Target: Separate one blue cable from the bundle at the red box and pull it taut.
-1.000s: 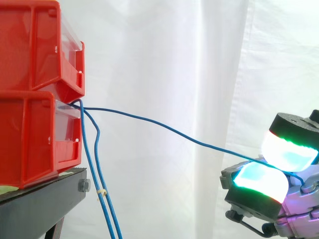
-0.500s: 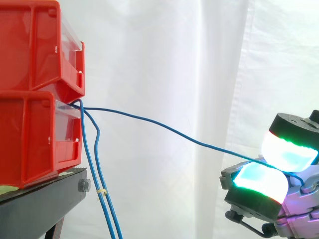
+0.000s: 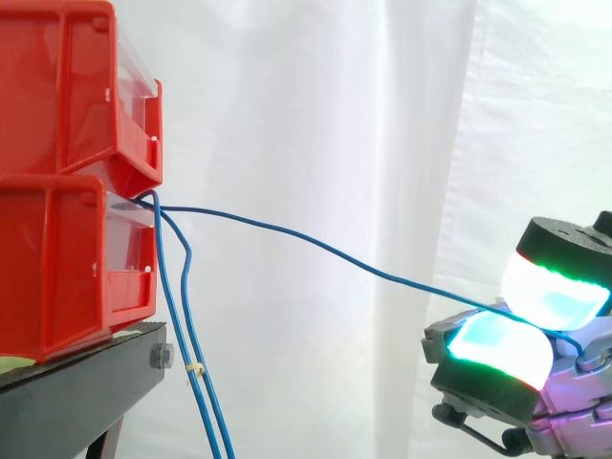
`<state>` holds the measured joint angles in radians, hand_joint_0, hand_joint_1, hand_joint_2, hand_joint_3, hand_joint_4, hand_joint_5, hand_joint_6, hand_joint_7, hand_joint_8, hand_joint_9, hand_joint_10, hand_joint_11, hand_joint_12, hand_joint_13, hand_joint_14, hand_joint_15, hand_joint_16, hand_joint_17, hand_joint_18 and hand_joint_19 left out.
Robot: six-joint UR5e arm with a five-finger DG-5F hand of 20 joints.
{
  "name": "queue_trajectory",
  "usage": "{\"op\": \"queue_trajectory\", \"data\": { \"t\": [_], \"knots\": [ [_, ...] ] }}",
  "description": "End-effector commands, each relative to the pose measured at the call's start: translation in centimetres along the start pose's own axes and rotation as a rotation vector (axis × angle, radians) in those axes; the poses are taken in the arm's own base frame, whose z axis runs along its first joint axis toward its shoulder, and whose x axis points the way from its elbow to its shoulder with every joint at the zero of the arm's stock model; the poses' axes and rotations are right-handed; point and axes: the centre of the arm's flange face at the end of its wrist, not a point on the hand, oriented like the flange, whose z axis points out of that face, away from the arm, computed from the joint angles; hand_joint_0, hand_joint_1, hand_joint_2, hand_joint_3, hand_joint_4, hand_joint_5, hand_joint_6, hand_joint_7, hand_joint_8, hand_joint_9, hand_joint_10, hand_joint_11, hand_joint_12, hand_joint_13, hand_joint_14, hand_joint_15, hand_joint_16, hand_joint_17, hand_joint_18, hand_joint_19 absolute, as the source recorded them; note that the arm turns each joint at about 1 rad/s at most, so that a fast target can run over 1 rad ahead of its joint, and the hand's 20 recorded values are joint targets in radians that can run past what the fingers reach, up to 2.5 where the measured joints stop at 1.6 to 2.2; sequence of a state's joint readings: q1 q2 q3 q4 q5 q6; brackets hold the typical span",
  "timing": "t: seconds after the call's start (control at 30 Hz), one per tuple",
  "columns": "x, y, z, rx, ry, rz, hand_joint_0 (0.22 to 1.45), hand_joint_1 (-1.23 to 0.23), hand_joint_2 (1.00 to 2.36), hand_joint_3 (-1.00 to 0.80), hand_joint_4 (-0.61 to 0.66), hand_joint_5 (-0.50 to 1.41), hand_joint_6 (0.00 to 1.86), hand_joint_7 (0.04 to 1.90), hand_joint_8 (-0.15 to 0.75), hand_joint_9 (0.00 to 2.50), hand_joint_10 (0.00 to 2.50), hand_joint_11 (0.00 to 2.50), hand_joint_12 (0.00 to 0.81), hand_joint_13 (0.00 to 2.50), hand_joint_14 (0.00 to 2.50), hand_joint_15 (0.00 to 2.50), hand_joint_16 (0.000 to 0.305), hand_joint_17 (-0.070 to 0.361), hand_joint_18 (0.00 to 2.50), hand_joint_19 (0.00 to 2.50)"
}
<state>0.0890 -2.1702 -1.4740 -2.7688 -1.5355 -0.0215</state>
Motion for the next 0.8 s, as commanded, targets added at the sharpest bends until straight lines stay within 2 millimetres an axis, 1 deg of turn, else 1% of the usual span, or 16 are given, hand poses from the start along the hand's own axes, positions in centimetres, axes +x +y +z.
{"op": "queue_trajectory", "data": {
  "t": [0.0,0.77],
  "knots": [
    [0.0,-0.03,0.0,0.001,0.0,0.0,0.65,-0.77,1.03,-0.03,-0.08,-0.16,0.91,1.18,0.259,0.93,1.59,1.37,0.321,0.95,1.42,1.56,0.027,0.061,1.21,1.64],
    [0.0,-0.03,0.0,0.001,0.0,0.0,0.65,-0.77,1.03,-0.03,-0.08,-0.16,0.91,1.18,0.26,0.92,1.58,1.37,0.327,0.95,1.4,1.58,0.028,0.063,1.21,1.62]
  ]
}}
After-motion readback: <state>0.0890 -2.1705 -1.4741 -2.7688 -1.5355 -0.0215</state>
